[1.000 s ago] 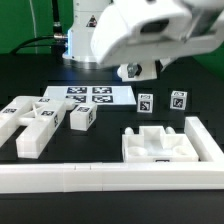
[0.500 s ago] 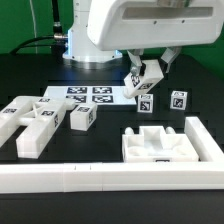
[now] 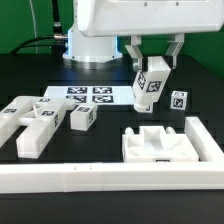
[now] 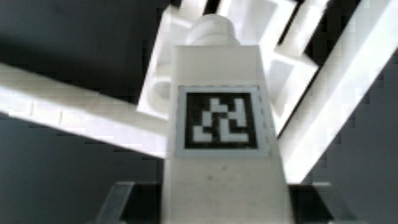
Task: Assemble chair
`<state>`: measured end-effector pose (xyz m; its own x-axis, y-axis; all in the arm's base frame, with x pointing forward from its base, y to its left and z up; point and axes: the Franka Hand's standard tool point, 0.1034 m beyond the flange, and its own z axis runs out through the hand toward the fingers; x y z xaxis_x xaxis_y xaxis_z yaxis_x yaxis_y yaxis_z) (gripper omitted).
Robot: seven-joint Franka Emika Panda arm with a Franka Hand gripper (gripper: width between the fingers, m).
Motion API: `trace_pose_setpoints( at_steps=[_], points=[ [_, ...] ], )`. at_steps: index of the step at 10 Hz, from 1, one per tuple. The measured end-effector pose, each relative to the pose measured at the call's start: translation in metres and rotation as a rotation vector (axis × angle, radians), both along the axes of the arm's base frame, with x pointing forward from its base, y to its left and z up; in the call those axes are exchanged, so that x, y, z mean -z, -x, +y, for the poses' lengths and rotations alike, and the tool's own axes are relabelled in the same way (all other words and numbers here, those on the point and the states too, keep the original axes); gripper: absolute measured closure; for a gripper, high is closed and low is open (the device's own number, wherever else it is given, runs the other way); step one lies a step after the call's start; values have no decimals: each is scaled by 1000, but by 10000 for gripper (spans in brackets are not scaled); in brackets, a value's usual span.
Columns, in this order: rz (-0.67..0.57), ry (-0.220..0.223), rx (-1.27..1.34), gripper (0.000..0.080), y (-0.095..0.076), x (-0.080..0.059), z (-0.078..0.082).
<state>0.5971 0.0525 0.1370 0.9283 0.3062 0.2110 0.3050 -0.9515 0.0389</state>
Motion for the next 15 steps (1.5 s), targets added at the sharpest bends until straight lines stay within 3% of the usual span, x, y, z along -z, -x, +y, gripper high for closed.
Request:
trace_pose_setpoints(
  at_steps=[2,3,4,5,6,9,11,12,15],
  points=[
    [-43,-1,-2,509,-2,1,-2],
    [-35,-28,49,509,-4,-1,3],
    [-34,-71,110,509,-14,-3,11],
    [-51,-88,134,509,-27,-1,21],
    [-59,-88,125,509,-31,2,29],
    [-93,-89,126,509,-32,3,26],
    [-272,-80,102,509,-34,3,16],
    [-321,-81,103,509,-29,9,18],
    [-312,-86,91,509,-28,16,29]
  ],
)
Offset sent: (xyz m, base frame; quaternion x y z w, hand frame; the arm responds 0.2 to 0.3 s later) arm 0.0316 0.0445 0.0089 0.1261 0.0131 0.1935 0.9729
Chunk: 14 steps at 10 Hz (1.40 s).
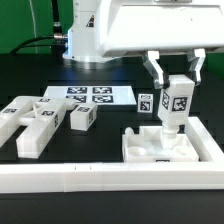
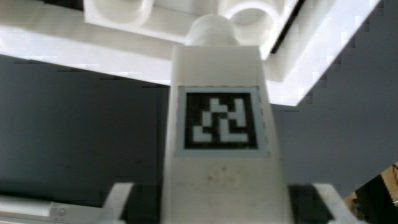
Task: Assemble chair
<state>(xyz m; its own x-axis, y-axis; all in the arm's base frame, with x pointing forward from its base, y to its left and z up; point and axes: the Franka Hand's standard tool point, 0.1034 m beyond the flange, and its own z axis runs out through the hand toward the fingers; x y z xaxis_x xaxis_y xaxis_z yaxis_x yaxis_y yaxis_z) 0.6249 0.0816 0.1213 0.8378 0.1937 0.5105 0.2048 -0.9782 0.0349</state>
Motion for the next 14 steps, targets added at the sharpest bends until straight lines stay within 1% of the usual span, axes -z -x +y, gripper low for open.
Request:
trace_pose_setpoints(
  at_steps=[2,4,10,12,14],
  points=[
    [3,-2,-14,509,-3,6,12],
    [2,-3,-23,509,-8,10,19],
    [12,2,-26,509,-7,20,17],
    [21,3,-24,509,-5,26,15],
    [30,4,-28,509,-3,32,17]
  ],
)
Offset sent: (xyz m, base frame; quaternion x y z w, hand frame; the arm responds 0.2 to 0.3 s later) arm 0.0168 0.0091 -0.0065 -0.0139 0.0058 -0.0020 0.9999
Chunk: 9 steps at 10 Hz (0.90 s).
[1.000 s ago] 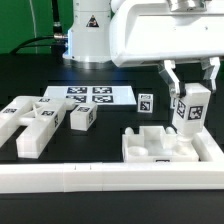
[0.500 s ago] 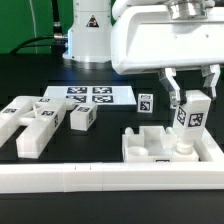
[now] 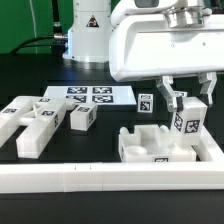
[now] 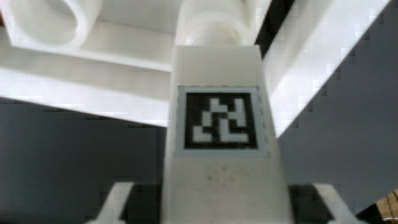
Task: Assemble chair
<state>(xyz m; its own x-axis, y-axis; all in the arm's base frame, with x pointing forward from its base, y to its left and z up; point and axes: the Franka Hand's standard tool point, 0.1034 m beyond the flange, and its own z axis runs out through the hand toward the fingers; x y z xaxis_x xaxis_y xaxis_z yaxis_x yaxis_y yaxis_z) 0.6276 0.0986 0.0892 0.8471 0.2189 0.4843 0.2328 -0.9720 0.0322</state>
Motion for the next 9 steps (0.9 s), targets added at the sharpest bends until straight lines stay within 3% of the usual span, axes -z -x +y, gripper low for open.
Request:
trace_pose_setpoints(
  at_steps=[6,7,8,9],
  points=[
    [-48,1,-2,509,-1,2,2],
    [-47,1,-1,436,-1,2,2],
    [-46,1,-2,436,-1,2,2],
    [-46,1,-2,243,-1,2,2]
  ],
)
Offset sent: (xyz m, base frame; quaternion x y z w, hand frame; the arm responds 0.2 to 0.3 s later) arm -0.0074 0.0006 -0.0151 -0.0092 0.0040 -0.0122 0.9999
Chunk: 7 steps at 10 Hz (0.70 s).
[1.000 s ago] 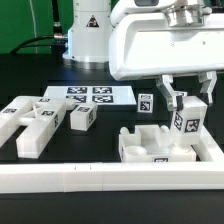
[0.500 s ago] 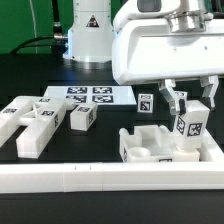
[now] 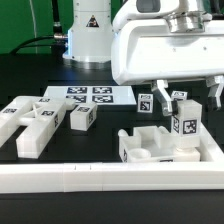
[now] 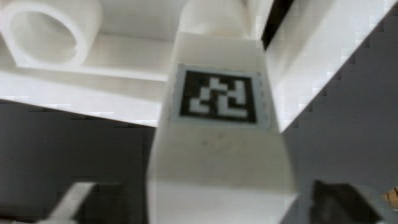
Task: Assemble chair
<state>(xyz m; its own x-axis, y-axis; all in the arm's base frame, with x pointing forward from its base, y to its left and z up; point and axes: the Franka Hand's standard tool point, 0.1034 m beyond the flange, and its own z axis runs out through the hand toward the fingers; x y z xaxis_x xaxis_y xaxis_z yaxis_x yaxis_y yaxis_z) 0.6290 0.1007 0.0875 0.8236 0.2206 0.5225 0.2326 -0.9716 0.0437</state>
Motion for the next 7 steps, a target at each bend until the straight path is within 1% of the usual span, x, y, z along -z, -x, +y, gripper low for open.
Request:
trace_pose_setpoints(
  at_steps=[1,2,5,6,7],
  points=[
    [-1,0,0,243,0,-1,0],
    [-1,0,0,166,-1,-2,0],
    [0,3,1,151,0,-2,-4],
    [-4,4,-1,151,0,-5,-4],
    [-9,3,-2,151,0,-11,-4]
  ],
)
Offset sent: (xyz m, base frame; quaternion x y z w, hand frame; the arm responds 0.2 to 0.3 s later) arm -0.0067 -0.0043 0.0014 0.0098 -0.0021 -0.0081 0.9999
